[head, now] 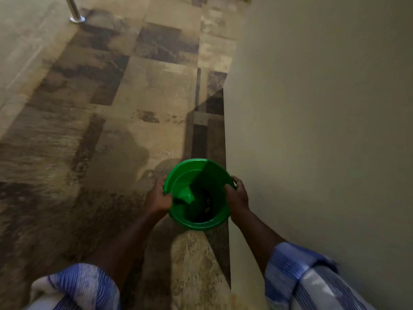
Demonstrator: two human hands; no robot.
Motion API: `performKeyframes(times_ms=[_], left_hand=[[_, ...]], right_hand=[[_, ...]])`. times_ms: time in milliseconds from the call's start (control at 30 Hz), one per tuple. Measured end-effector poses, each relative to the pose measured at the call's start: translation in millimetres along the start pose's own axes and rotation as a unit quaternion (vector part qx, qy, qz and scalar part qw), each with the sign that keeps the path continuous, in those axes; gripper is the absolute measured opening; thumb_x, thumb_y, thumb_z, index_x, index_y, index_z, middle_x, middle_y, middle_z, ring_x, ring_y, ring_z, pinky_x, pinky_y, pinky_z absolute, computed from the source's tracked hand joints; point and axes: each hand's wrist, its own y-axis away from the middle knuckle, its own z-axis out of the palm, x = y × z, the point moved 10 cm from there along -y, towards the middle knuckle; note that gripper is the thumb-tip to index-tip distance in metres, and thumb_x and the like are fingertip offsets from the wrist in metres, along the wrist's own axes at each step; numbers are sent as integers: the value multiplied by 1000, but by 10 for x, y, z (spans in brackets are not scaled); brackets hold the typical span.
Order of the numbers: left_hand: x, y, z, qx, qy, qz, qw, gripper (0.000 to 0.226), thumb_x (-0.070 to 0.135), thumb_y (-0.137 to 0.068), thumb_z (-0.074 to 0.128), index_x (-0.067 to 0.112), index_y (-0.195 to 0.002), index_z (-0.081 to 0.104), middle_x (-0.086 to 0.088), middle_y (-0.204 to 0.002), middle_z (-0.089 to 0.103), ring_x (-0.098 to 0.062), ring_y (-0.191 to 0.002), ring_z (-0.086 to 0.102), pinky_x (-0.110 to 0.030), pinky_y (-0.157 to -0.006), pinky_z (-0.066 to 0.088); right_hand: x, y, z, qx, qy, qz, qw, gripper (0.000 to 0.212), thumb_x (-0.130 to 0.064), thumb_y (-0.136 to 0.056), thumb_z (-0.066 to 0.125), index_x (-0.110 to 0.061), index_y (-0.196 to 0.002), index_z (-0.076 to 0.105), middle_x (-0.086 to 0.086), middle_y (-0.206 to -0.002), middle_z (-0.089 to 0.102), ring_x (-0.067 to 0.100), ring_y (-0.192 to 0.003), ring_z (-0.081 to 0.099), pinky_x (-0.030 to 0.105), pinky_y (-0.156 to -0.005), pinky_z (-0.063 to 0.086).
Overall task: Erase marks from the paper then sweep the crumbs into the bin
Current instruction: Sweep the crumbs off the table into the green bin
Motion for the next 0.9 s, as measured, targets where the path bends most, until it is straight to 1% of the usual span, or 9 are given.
performKeyframes(times_ms=[67, 100, 300, 433, 533, 667, 800, 833, 900], left_hand=[[-113, -96, 75, -12, -6, 0, 1000, 54, 6, -94, 63, 34, -137, 45, 1, -101, 68, -23, -78, 73, -44, -64, 65], [-179, -152, 120, -14, -14, 7, 1000, 52, 5, -96, 60, 33, -137, 46, 1, -102, 68, -24, -79, 74, -45, -63, 65], [-370, -353, 253, -40, -34, 22, 998, 58, 6, -100, 56, 35, -148, 41, -5, -109, 70, -27, -85, 74, -52, -73, 64], [-520, -440, 394, -74, -23, 22, 997, 67, -4, -99, 51, 30, -153, 35, -16, -118, 66, -35, -96, 71, -60, -83, 61], [-605, -470, 478, -93, -5, 28, 995, 69, -11, -97, 50, 29, -152, 36, -18, -119, 65, -38, -98, 70, -63, -84, 59], [-629, -510, 545, -97, 3, 32, 995, 71, -10, -98, 46, 31, -154, 31, -13, -119, 64, -36, -100, 70, -60, -87, 59], [-614, -539, 515, -76, -20, 33, 996, 68, -8, -99, 49, 23, -156, 28, -14, -116, 65, -37, -92, 71, -57, -79, 61], [-631, -541, 498, -68, -28, 32, 997, 68, -7, -98, 50, 19, -157, 26, -13, -117, 63, -34, -89, 71, -55, -77, 62], [-568, -484, 437, -50, -57, 40, 996, 68, -3, -98, 54, 13, -156, 24, -14, -122, 55, -18, -83, 65, -45, -73, 61]], right_hand=[[169, -153, 82, -9, -3, 4, 1000, 48, -22, -90, 59, -29, -137, 52, 10, -125, 63, 29, -110, 62, 52, -97, 53], [268, -236, 132, -11, -4, 5, 1000, 49, -22, -91, 58, -28, -139, 51, 10, -126, 63, 29, -111, 62, 52, -97, 53], [586, -579, 330, -23, 3, 8, 1000, 57, -24, -93, 57, -28, -147, 43, 10, -134, 58, 29, -114, 60, 51, -98, 52], [739, -715, 455, -46, 13, 4, 999, 61, -22, -93, 55, -29, -151, 37, 10, -135, 56, 29, -113, 59, 50, -96, 53], [818, -799, 523, -66, 13, 5, 998, 63, -22, -94, 54, -31, -153, 33, 11, -135, 55, 30, -111, 60, 50, -93, 54], [871, -893, 539, -82, 15, 9, 996, 65, -21, -94, 53, -32, -153, 30, 12, -135, 55, 30, -108, 61, 52, -93, 55], [848, -900, 532, -90, 45, 12, 995, 71, -28, -93, 57, -33, -156, 24, 11, -141, 52, 31, -113, 60, 55, -96, 53], [846, -884, 538, -87, 65, 6, 994, 73, -31, -93, 58, -31, -157, 23, 11, -142, 52, 31, -116, 59, 54, -97, 52], [734, -815, 493, -73, 134, -23, 988, 77, -35, -91, 59, -26, -157, 23, 12, -144, 51, 32, -121, 57, 53, -99, 51]])
